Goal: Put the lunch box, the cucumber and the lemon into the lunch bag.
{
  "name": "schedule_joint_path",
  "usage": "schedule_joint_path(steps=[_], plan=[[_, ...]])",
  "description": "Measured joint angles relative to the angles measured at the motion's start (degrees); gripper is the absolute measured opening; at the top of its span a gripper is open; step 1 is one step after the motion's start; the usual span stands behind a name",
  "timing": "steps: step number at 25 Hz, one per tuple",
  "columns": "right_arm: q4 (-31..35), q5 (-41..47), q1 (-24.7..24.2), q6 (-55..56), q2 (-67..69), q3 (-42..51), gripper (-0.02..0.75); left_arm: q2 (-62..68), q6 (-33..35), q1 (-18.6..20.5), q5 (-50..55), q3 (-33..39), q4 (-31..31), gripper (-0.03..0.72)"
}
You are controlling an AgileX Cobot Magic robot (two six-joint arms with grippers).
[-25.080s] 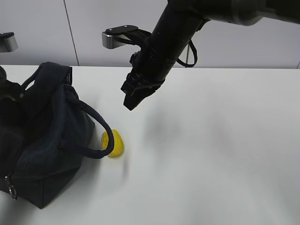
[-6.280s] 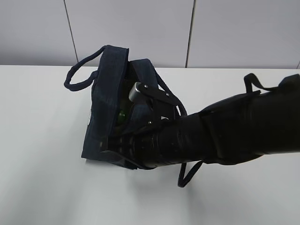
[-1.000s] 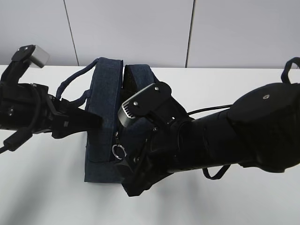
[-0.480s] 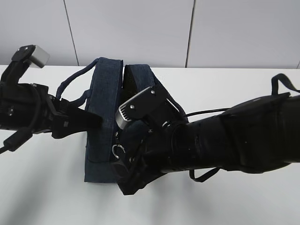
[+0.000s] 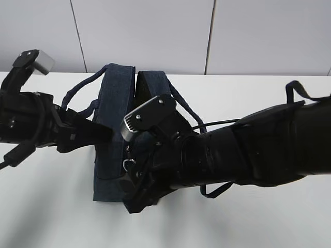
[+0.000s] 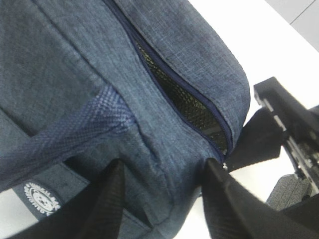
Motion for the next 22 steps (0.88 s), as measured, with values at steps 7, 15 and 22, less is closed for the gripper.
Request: schedule_joint_path(steps=[7, 15, 22], plan=[[0.0, 1.3, 0.0, -0.1, 0.7, -0.1, 0.321, 0.0, 0.0, 0.0, 0.0, 0.0, 0.0, 0.346], [0.0, -0.1, 0.0, -0.1, 0.8, -0.5, 0.22, 0.0, 0.0, 0.0, 0.0, 0.0, 0.0, 0.346], [0.0, -1.2, 0.0, -0.1, 0.9, -2.7, 0.215, 0.0, 0.0, 0.0, 0.2, 0.0, 0.0, 0.345]])
